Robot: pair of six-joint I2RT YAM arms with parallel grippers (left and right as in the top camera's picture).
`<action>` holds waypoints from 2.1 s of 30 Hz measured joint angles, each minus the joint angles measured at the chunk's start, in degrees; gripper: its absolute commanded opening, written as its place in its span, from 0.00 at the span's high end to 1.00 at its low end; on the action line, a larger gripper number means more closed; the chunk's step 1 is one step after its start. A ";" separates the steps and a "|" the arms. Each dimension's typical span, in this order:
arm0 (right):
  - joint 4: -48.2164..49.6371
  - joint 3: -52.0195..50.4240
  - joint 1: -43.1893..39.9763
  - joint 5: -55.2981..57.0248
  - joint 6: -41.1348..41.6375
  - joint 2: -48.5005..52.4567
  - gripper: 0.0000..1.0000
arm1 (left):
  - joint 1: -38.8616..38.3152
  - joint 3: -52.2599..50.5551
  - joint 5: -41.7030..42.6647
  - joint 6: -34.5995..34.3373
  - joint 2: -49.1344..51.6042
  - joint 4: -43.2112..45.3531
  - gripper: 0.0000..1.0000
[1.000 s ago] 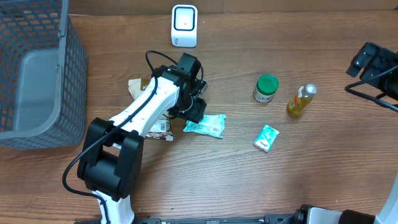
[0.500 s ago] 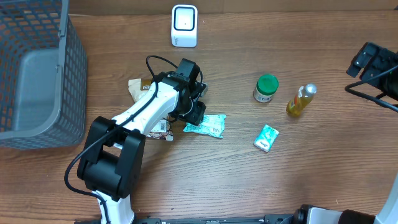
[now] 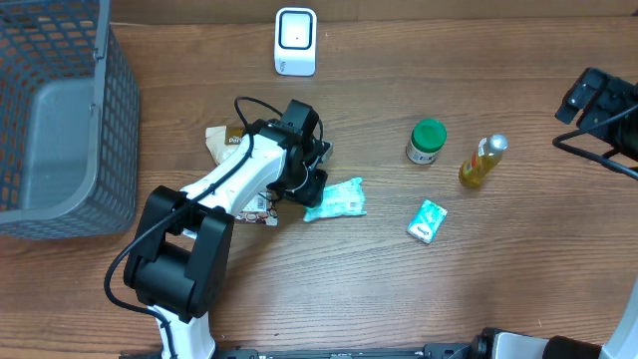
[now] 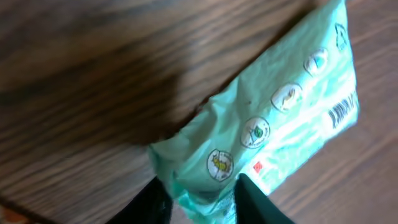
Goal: Scan the item barcode
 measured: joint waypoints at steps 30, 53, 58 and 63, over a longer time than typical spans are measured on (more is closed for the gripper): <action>-0.02 0.00 0.00 0.00 -0.04 0.00 0.00 | 0.20 -6.58 5.14 -3.69 -0.79 10.64 0.96; 0.00 0.00 0.00 -0.04 0.00 0.00 0.00 | 3.74 -4.17 21.99 4.07 -19.45 -3.34 0.96; -0.02 0.00 0.00 -0.02 0.00 0.00 0.00 | 8.17 -4.09 32.35 8.55 -22.69 -6.86 0.96; 0.00 0.00 0.00 -0.02 -0.02 0.00 0.00 | 11.39 -4.07 35.15 9.42 -22.86 -8.55 0.96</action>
